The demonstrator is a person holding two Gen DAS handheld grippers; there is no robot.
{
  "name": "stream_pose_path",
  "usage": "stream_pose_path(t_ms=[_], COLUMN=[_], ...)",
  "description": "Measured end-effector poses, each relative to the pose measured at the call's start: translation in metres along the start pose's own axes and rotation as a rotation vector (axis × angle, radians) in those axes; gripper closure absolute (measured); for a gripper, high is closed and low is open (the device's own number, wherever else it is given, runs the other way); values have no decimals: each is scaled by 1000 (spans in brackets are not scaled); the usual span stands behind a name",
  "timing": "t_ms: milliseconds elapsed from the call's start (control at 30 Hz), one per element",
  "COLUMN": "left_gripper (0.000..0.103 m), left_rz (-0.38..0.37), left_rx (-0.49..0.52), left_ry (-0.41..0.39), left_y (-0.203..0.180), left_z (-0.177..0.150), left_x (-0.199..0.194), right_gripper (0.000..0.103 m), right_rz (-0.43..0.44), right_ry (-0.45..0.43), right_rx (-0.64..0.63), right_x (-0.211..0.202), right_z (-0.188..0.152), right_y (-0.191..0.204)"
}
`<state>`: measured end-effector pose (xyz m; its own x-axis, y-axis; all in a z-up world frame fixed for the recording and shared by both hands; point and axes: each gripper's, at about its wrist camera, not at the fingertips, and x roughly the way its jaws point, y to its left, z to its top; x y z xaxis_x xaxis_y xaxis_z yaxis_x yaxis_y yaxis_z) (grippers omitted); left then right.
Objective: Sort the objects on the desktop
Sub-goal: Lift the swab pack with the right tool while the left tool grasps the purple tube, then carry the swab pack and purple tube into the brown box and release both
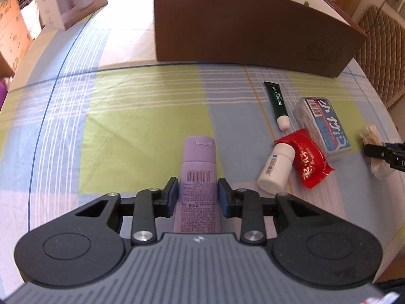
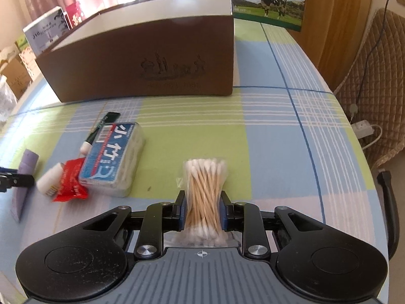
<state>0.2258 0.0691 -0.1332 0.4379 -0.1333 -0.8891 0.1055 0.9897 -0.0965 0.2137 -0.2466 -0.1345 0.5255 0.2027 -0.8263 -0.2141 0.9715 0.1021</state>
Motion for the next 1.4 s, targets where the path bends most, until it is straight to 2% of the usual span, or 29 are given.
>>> stream_pose_path(t_ms=[433, 867, 1133, 1400], left_gripper=[75, 75, 75, 75], left_rz=[18, -19, -60, -103], left_rx=[-3, 21, 43, 71], left_ry=[-115, -173, -239, -320], left_y=[5, -6, -16, -24], left_z=[13, 32, 57, 100], left_x=[-40, -60, -77, -92], right_gripper=[81, 81, 81, 81], right_rz=[67, 89, 117, 153], right_ry=[-75, -123, -184, -259], right_rx=[1, -1, -8, -30], right_x=[-21, -30, -43, -52], right_z=[21, 37, 60, 102], right_y=[12, 15, 15, 13])
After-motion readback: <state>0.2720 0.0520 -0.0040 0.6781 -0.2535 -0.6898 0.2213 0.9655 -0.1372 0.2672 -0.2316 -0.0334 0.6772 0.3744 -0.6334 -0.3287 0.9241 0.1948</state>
